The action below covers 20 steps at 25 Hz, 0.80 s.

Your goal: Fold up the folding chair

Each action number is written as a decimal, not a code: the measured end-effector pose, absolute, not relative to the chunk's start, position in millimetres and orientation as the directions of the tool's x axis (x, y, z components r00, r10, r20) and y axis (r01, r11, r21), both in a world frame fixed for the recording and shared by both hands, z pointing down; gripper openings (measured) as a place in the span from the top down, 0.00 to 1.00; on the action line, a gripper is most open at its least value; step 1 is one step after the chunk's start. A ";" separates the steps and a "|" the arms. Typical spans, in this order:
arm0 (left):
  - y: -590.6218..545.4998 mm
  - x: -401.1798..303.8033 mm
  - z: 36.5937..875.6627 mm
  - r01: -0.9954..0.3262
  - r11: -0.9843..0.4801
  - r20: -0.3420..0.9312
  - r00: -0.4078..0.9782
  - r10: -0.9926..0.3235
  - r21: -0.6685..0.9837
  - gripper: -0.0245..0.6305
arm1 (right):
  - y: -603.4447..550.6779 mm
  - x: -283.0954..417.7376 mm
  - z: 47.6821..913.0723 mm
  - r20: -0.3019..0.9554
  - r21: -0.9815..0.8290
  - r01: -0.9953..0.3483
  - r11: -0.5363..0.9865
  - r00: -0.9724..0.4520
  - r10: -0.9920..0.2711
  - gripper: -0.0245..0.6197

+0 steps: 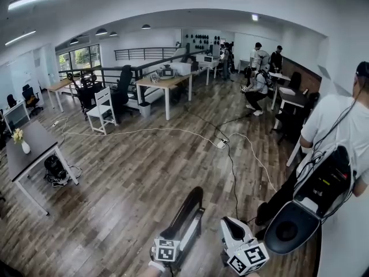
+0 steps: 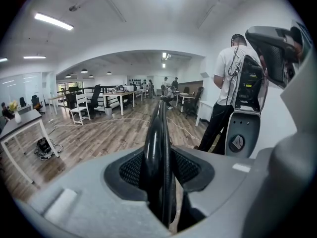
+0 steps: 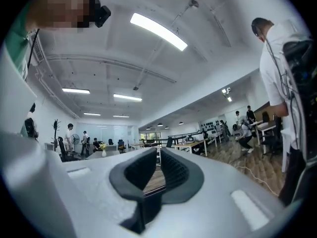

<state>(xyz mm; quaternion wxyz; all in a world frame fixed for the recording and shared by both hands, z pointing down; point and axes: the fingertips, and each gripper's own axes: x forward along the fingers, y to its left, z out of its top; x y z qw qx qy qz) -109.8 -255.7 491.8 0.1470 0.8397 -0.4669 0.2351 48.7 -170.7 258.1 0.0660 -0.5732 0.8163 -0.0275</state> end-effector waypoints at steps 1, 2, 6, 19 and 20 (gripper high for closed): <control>-255.1 -109.3 491.6 -0.853 -0.522 0.530 0.454 -0.716 0.026 0.74 | -168.2 49.8 256.0 -0.080 -0.104 -0.937 0.334 -0.327 -0.942 0.92; -254.8 -108.5 491.4 -0.852 -0.523 0.528 0.456 -0.716 0.026 0.74 | -166.2 50.9 254.7 -0.083 -0.088 -0.941 0.328 -0.321 -0.943 0.92; -252.1 -107.3 490.5 -0.850 -0.525 0.525 0.460 -0.716 0.029 0.74 | -159.1 50.4 248.9 -0.090 -0.041 -0.948 0.315 -0.310 -0.946 0.92; -252.4 -107.5 493.1 -0.851 -0.525 0.524 0.462 -0.715 0.034 0.74 | -156.2 58.0 239.5 -0.105 -0.009 -0.959 0.284 -0.282 -0.954 0.92; -252.0 -107.5 492.7 -0.851 -0.525 0.522 0.463 -0.717 0.033 0.74 | -155.8 58.4 239.1 -0.105 -0.008 -0.959 0.283 -0.281 -0.954 0.92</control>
